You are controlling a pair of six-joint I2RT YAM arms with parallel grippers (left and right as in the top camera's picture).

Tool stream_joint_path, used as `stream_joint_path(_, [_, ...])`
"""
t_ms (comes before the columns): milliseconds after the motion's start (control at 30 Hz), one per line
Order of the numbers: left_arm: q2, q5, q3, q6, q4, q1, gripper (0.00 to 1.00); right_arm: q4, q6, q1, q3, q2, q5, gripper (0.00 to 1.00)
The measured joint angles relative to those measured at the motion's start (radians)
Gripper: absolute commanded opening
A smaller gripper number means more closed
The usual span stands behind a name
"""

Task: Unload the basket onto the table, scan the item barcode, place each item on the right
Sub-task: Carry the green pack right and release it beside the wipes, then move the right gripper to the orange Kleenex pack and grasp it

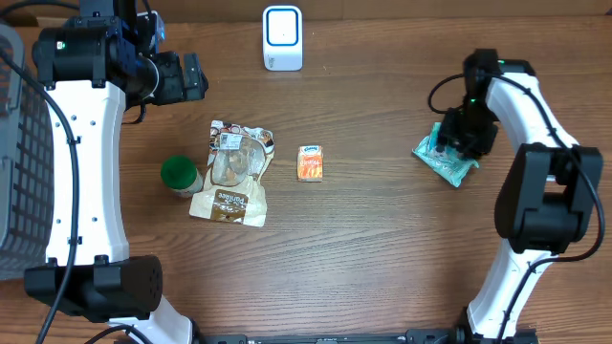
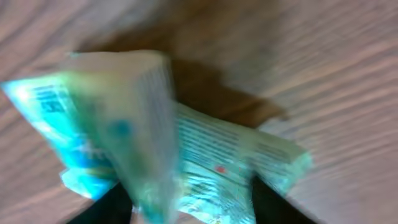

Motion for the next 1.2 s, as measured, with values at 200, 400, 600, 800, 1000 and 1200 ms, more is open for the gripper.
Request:
stream_joint_path(200, [0.000,0.000,0.000,0.000,-0.001,0.000,1.00,-0.092,-0.054,-0.038,0.028,0.000,-0.037,0.64])
stream_joint_path(400, [0.000,0.000,0.000,0.000,0.000,0.000,1.00,-0.164,-0.111,-0.006,0.207,-0.003,-0.150,0.64])
stream_joint_path(600, [0.000,0.000,0.000,0.000,0.000,0.000,1.00,-0.048,-0.129,0.089,0.234,-0.021,-0.369,0.64])
stream_joint_path(800, [0.000,0.000,0.000,0.000,0.000,0.000,0.99,0.191,-0.084,0.282,0.041,-0.023,-0.429,0.58])
stream_joint_path(1000, [0.000,0.000,0.000,0.000,0.000,0.000,1.00,0.365,0.025,0.439,-0.107,-0.023,-0.447,0.49])
stream_joint_path(1200, [0.000,0.000,0.000,0.000,0.000,0.000,1.00,0.460,0.138,0.536,-0.207,-0.023,-0.425,0.44])
